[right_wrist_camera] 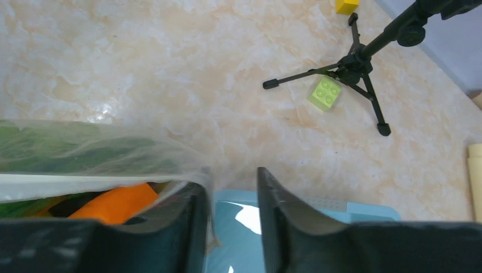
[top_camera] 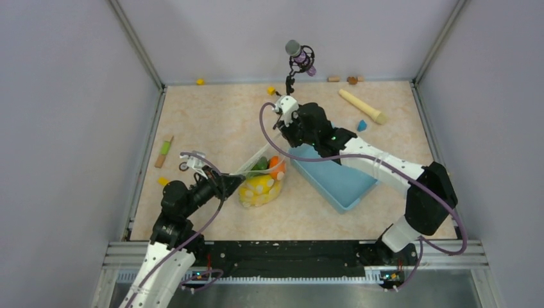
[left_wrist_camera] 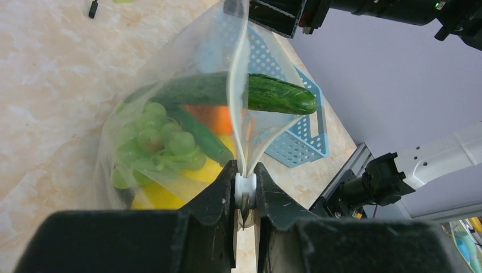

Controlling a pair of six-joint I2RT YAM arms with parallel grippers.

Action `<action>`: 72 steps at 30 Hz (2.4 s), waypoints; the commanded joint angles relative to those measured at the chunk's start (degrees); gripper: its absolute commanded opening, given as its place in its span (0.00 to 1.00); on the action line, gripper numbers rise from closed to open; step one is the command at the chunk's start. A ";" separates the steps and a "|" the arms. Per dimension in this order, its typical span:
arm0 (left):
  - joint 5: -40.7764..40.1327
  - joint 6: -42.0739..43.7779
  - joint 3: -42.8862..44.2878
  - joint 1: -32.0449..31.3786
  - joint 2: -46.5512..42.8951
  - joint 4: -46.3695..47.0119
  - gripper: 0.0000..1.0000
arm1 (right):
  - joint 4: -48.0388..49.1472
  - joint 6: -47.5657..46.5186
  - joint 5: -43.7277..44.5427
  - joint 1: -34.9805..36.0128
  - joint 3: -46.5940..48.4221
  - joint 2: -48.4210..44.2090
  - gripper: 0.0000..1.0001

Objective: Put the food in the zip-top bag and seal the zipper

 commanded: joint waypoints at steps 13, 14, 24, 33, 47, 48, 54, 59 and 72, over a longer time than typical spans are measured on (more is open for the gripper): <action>-0.85 2.15 7.96 -1.72 3.66 -0.25 0.00 | -1.35 -32.78 -40.20 -1.69 -7.60 -15.73 0.53; -0.63 2.40 8.03 -1.72 3.72 -0.44 0.00 | -3.07 -34.29 -40.92 -0.85 -7.33 -15.86 0.52; 2.07 4.14 8.37 -1.83 3.52 -1.54 0.00 | -2.98 -33.95 -30.39 6.05 -3.65 -10.97 0.31; 1.67 4.42 8.06 -1.89 4.20 -1.21 0.00 | -6.65 -35.27 -30.02 6.78 -5.41 -10.64 0.29; 1.32 4.58 7.53 -2.06 5.25 -0.77 0.00 | 5.71 -30.84 -27.86 9.60 -14.61 -18.03 0.41; 1.46 4.60 7.53 -2.11 5.24 -0.72 0.00 | 6.99 -30.50 -27.92 9.81 -15.65 -18.92 0.42; 2.19 4.67 7.42 -2.28 5.30 -0.37 0.00 | 11.09 -28.87 -28.90 10.02 -17.34 -19.46 0.42; 2.51 4.63 7.11 -2.55 5.03 0.26 0.00 | 12.17 -28.40 -28.73 10.03 -14.61 -15.24 0.40; 3.40 4.67 6.74 -3.09 5.66 1.22 0.00 | 13.64 -30.07 -35.39 11.47 -13.21 -12.17 0.37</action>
